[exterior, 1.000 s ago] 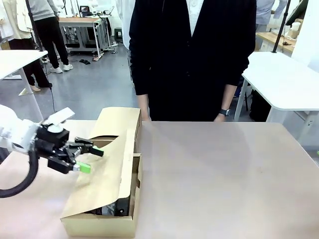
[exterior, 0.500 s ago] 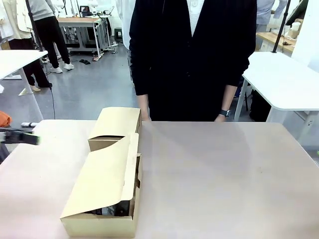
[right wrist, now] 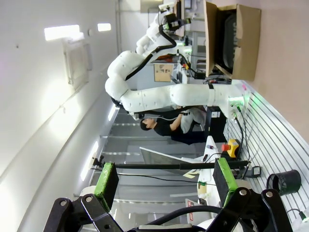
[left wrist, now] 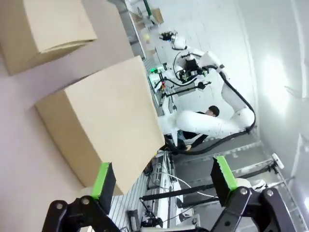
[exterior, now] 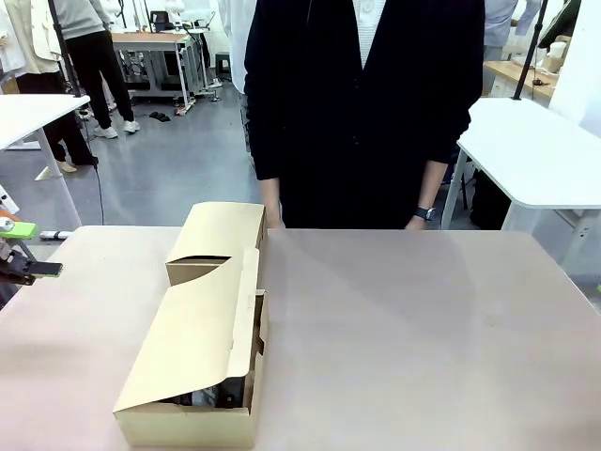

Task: Place items inside the box.
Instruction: Close the lid of the Mailer Box closest to the robot.

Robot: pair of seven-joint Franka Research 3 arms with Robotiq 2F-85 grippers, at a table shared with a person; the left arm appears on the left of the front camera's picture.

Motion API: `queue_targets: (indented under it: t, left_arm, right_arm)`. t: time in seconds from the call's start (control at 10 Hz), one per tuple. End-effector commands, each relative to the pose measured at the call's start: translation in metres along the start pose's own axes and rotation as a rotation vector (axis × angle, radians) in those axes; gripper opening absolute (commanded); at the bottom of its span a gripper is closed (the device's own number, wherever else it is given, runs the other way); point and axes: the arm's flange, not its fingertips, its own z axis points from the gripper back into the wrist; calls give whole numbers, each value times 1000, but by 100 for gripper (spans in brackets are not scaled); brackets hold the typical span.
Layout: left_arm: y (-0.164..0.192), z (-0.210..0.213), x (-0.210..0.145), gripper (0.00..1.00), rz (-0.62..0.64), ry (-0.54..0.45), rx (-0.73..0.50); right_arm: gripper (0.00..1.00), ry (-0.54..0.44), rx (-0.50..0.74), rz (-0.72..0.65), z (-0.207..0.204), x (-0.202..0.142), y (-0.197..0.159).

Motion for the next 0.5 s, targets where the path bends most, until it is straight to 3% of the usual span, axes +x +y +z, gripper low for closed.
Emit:
queue_targets:
  t: [0.0, 0.4]
  left_arm:
    - [-18, -1, -10, 100, -175, 37, -46]
    - [-18, -1, -10, 100, -175, 37, -46]
  right_arm:
    - [100, -3, 15, 27, 1, 0, 1]
    - [100, -3, 15, 27, 1, 0, 1]
